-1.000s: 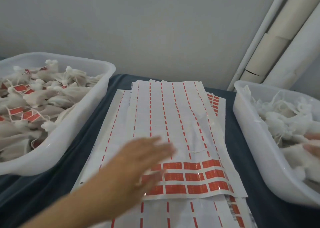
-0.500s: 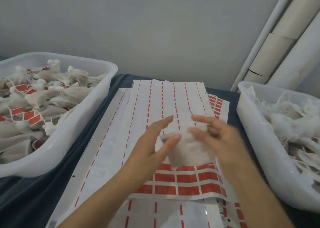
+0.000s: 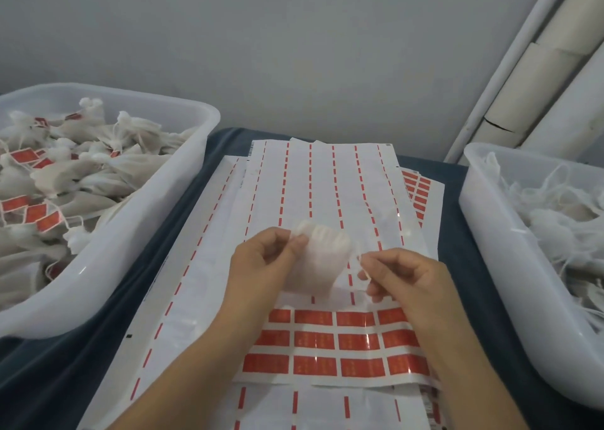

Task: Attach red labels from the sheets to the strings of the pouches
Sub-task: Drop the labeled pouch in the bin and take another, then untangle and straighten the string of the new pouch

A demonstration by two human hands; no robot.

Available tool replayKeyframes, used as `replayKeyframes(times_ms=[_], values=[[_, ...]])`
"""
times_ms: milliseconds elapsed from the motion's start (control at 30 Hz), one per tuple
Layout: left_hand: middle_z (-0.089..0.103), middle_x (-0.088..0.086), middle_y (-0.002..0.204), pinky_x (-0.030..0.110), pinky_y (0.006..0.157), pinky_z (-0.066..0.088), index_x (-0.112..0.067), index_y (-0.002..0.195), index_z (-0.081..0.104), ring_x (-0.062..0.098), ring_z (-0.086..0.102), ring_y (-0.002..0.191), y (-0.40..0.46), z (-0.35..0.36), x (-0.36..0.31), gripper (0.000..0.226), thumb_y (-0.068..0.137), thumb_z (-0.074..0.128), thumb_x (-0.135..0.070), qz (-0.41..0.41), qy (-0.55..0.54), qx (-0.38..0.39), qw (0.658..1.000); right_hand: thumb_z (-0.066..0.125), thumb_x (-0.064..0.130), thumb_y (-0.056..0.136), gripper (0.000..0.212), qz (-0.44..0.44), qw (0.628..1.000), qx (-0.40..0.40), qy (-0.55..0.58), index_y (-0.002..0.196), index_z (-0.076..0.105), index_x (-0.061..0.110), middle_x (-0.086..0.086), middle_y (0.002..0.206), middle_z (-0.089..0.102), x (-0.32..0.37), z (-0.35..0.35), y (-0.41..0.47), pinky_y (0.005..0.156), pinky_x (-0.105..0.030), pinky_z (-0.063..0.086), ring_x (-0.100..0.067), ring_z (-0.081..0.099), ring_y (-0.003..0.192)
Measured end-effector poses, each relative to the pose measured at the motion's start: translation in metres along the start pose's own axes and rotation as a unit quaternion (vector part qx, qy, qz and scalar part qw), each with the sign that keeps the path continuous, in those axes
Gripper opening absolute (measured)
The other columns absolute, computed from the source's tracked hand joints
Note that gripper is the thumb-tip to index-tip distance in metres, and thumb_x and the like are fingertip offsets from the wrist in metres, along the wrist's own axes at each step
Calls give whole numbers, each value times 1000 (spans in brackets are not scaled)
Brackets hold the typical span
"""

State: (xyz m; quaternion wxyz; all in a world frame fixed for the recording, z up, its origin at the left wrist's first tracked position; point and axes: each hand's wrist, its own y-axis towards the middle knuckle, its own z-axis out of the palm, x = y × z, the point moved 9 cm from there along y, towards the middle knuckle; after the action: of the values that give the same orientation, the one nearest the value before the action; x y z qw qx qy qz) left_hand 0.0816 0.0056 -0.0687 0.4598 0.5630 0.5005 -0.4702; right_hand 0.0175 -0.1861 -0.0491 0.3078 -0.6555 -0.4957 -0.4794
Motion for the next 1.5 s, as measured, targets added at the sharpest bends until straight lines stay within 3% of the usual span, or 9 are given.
replayKeyframes(times_ms=[300,600,767,867,1067,1200,1333,1400,1500], values=[[63,-21,80,-1,58,41,-30,81,60,-12,56,83,-3,5,-5,8,85,57,-36,41,6,7,999,55,59,64,38,-14,999,-42,-11,100,54,47,32,91,62,6,0,1,72,-14,48,0,64,83],[62,-25,90,-1,61,43,-35,88,59,-4,59,88,-5,4,-9,16,79,54,-47,45,12,1,999,53,52,67,22,-36,997,-52,-37,80,60,37,31,76,63,7,-4,-1,56,-1,43,13,57,80],[36,-24,139,34,107,31,-48,121,44,0,32,129,-25,24,-54,39,84,55,-51,310,193,36,930,50,48,74,15,-106,992,8,-63,81,56,35,27,86,60,22,16,-6,72,1,41,9,55,91],[49,-6,129,55,106,26,-29,106,64,16,35,129,-38,29,-63,26,84,55,-40,415,240,13,877,50,43,78,8,-148,985,21,-82,82,53,36,24,90,58,32,22,-11,79,-1,40,6,53,96],[66,1,109,50,102,32,-16,83,72,17,44,120,-37,21,-63,24,86,54,-31,434,250,-14,866,45,46,79,19,-69,996,62,10,84,55,30,18,85,63,24,22,-14,70,-1,43,3,59,88],[64,-1,111,42,103,30,-16,85,72,16,44,117,-25,10,-66,25,87,56,-35,395,240,-52,885,53,35,80,17,41,944,91,314,80,68,28,3,91,70,13,22,-15,69,-17,52,-11,66,79],[46,-21,124,22,104,32,-37,95,59,-4,38,117,-24,13,-57,10,85,55,-38,308,201,-19,930,55,34,75,17,53,937,90,332,76,71,27,1,84,69,13,30,-13,70,-18,54,-12,65,77],[54,-26,98,5,82,40,-43,83,54,-10,49,95,-27,10,-49,12,87,47,-51,249,132,8,959,56,34,75,17,43,943,89,319,74,70,25,-1,78,67,15,27,-12,67,-17,54,-12,64,70],[60,-8,55,7,51,40,-27,59,69,2,54,49,-22,30,-21,59,83,35,-69,45,0,157,987,57,34,73,15,23,954,115,275,68,69,27,1,60,60,22,25,-16,59,-14,50,-11,54,53]])
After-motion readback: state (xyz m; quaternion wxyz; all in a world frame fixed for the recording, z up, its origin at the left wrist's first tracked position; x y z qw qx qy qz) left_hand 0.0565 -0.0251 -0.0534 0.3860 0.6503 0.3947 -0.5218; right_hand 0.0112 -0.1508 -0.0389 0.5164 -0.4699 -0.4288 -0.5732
